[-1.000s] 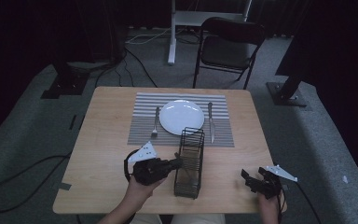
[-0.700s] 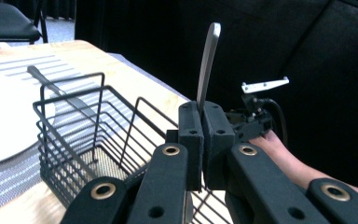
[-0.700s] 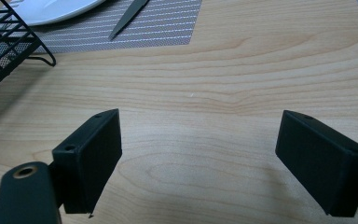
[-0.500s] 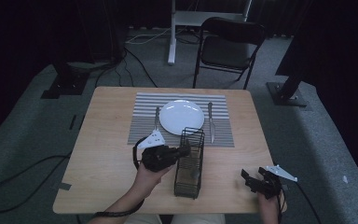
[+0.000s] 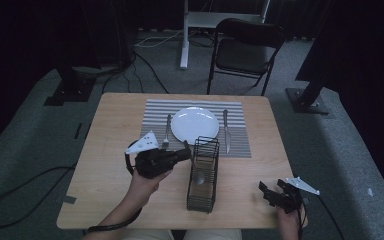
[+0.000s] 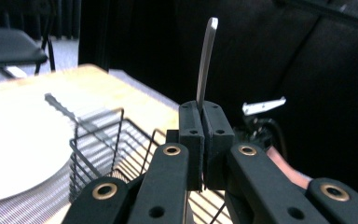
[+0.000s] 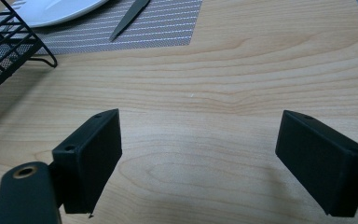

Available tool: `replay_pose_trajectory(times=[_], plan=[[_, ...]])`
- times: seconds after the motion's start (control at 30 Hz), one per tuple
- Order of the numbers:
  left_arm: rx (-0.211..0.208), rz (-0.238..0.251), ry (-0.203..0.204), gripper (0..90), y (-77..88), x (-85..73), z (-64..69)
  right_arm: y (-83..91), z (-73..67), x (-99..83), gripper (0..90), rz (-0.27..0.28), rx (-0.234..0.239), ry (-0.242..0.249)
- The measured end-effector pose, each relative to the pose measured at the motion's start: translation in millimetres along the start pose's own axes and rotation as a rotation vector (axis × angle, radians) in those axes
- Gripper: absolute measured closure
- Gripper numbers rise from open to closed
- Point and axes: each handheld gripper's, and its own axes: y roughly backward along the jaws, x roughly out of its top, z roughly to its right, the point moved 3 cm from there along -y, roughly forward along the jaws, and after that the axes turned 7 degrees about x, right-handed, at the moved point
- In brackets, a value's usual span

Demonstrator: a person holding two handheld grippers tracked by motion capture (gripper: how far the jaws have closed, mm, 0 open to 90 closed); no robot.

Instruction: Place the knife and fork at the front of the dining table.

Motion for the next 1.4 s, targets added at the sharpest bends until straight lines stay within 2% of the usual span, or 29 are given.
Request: replay_pose_trajectory(times=[0.1,0.23,0.3,0.43,0.47,0.53,0.7,0.87,0.97,1.13,1.2,1.27,1.33,1.4], plan=[[0.018,0.017,-0.020,88.2,13.8,11.1,-5.4,-0.1,-0.1,0.0,13.8,0.000,-0.001,0.003],[0.026,0.004,-0.034,88.2,27.3,19.5,-18.5,-0.1,-0.1,0.0,13.8,-0.001,-0.001,0.000],[0.034,0.007,-0.025,88.2,32.6,21.4,-25.2,-0.3,-0.1,0.0,13.8,-0.003,-0.001,0.001],[0.025,0.019,-0.004,88.2,42.1,21.8,-38.2,-0.5,-0.2,0.0,13.8,-0.004,-0.002,0.001],[0.035,0.019,-0.006,88.2,44.7,21.1,-41.3,-0.4,-0.1,0.0,13.8,-0.004,-0.002,0.000],[0.030,0.025,-0.006,88.2,49.5,19.1,-47.8,-0.2,0.0,0.0,13.8,-0.002,-0.003,-0.002],[0.066,0.030,-0.018,88.2,61.3,14.7,-68.2,-0.7,-0.4,0.0,13.8,-0.006,-0.003,0.003],[0.092,0.018,-0.016,88.2,67.4,7.2,-95.0,-1.1,-0.2,0.1,13.8,-0.010,-0.007,0.003],[0.102,0.009,-0.001,88.2,66.6,-1.2,-114.7,-1.4,-0.3,0.1,13.8,-0.015,-0.008,0.004],[0.133,-0.009,0.049,88.1,61.8,-19.9,-148.1,-1.4,-0.1,0.0,13.8,-0.015,-0.006,0.000],[0.146,-0.011,0.053,88.1,60.4,-27.5,-159.1,-1.4,-0.2,0.0,13.8,-0.014,-0.006,0.001],[0.187,-0.030,0.054,88.1,58.8,-34.1,-169.2,-1.5,-0.1,0.1,13.8,-0.016,-0.005,0.001],[0.211,-0.045,0.043,88.1,56.7,-40.2,-178.0,-1.7,-0.1,0.1,13.8,-0.016,-0.005,0.000],[0.231,-0.063,0.048,88.1,53.5,-45.0,-186.5,-1.5,-0.2,0.1,13.8,-0.016,-0.006,0.002]])
